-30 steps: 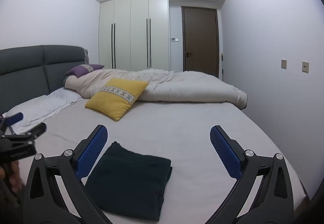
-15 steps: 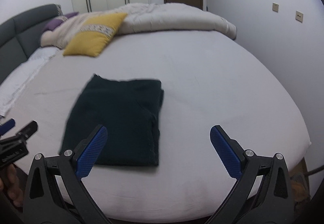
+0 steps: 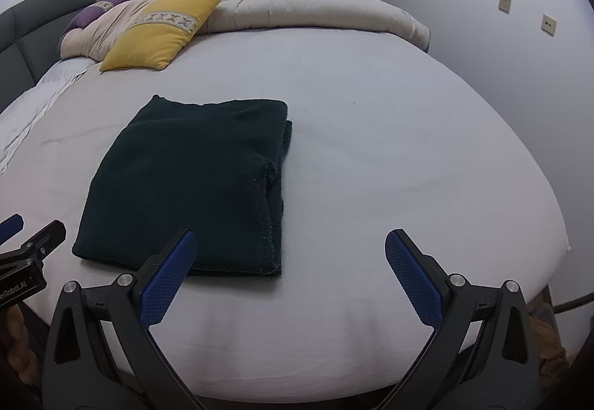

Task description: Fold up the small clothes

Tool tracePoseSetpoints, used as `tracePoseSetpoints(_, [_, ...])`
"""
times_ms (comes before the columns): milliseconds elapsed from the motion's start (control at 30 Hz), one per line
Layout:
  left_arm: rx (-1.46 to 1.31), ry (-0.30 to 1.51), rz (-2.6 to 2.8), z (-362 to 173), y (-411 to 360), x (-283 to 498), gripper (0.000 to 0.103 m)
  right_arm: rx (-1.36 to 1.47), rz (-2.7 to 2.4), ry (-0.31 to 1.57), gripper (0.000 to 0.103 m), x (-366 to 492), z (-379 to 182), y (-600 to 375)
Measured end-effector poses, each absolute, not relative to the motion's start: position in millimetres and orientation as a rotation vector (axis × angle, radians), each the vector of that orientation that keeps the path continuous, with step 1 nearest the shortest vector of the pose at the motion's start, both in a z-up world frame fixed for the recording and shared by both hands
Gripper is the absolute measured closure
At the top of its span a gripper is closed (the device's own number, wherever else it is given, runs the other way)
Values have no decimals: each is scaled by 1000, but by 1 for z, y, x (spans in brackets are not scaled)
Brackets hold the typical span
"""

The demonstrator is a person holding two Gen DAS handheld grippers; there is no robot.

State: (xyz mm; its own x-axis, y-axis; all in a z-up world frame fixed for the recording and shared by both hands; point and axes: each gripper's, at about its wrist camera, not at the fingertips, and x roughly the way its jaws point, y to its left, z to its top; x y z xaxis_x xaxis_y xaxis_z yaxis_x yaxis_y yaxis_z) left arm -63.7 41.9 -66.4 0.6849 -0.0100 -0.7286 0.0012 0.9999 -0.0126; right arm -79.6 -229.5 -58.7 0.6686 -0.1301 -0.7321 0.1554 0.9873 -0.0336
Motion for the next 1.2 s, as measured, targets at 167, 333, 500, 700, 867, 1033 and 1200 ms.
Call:
tracePoseSetpoints(167, [-19, 823, -4, -68, 46, -61, 0, 21, -149, 835, 0, -89, -59, -227])
tracePoseSetpoints(333, [-22, 825, -3, -68, 49, -59, 0, 10, -133, 840, 0, -89, -48, -231])
tracePoseSetpoints(500, [-23, 826, -1, -68, 50, -59, 0, 5, -128, 844, 0, -91, -46, -227])
tracePoseSetpoints(700, [-22, 824, -1, -68, 50, -60, 0, 6, -126, 846, 0, -90, -46, -226])
tracePoseSetpoints(867, [-21, 824, -3, -68, 50, -59, 0, 6, -125, 845, 0, -90, -46, -225])
tracePoseSetpoints(1033, [-20, 825, -1, -68, 49, -60, 0, 7, -124, 846, 0, -89, -47, -224])
tracePoseSetpoints(1200, [-20, 824, 0, -68, 49, -60, 0, 7, -123, 847, 0, -90, -47, -223])
